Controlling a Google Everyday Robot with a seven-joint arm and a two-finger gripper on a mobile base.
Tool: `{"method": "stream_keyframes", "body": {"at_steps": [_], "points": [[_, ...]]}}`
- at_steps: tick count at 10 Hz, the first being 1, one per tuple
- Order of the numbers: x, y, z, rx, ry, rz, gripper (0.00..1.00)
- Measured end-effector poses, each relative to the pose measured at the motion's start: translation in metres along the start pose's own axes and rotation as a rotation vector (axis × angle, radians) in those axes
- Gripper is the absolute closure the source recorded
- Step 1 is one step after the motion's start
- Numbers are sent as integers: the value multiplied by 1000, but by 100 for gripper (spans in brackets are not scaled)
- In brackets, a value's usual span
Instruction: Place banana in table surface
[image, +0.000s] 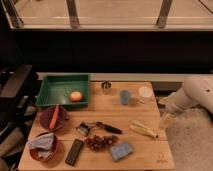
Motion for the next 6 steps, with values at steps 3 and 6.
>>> {"method": "stream_keyframes", "body": {"at_steps": [3,6], "points": [[-1,0,-1,2,2,-1,20],[-3,7,13,-21,-17,15,20]]}}
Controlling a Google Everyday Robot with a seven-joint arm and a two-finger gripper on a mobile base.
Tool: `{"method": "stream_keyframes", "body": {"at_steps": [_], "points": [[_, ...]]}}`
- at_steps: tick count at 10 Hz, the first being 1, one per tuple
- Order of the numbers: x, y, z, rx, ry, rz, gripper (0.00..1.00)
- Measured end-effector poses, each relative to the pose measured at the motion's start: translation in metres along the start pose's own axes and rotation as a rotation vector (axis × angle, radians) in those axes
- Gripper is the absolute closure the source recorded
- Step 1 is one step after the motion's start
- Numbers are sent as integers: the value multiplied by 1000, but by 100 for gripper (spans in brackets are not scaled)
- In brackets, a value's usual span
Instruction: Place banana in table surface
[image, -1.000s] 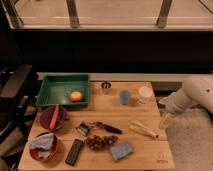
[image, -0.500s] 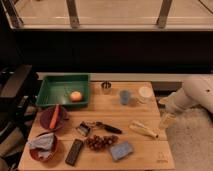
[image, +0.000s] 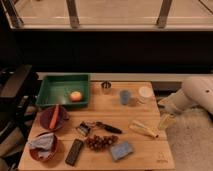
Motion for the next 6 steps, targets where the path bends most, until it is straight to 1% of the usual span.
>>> {"method": "stream_keyframes", "body": {"at_steps": [2,4,6], "points": [[-2,11,30,-9,-17,-8,20],[-13,23,67,-46,-27,-34,20],[-21,28,90,-67,-40,-41,20]]}}
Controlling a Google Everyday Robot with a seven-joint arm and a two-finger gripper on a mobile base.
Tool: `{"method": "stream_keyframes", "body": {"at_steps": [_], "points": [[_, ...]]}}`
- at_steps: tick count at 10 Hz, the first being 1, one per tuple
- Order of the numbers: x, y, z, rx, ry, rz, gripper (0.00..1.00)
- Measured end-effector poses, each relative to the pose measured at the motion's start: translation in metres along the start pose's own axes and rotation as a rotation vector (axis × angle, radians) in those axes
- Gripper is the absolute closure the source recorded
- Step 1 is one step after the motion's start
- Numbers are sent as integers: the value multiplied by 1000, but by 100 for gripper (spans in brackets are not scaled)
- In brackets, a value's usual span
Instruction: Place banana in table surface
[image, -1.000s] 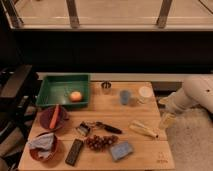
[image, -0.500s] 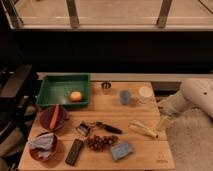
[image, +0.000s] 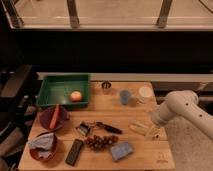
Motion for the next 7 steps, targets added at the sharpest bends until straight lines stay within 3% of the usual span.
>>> {"method": "stream_keyframes", "body": {"at_steps": [4,5,7], "points": [[2,-1,50,-26,-7,17,20],[5,-3,59,-27,4,38,24],[11,-9,63,-22,17,78,42]]}}
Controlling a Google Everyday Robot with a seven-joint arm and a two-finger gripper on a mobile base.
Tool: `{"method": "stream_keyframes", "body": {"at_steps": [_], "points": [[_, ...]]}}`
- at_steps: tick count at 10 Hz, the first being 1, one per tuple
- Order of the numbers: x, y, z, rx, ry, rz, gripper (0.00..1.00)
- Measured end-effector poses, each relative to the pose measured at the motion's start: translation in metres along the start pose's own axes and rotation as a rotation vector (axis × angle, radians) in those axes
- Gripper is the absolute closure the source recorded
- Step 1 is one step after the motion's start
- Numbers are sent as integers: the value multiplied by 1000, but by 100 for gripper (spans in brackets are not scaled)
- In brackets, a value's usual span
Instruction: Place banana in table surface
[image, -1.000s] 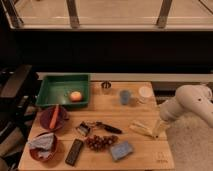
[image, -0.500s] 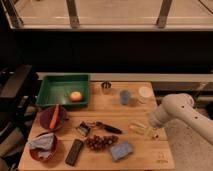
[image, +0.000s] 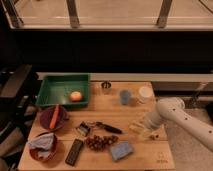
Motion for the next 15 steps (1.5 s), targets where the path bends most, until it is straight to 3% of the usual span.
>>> {"method": "stream_keyframes", "body": {"at_steps": [4,5,6,8,11,13,14,15], "points": [[5,-12,-23,55,43,12,84],[3,-18,-38,81,50,6,95],[-1,-23,-50,100,50,-8,100],[-16,-31,-70,123,23,-46,100],[-70,-29,-88,133,-59,-150,100],[-110,-22,-83,122,-106,-217,98],[-125,-19,-78,113,-124,-242,93],[-148,-15,-67,98,-142,-281,81]]}}
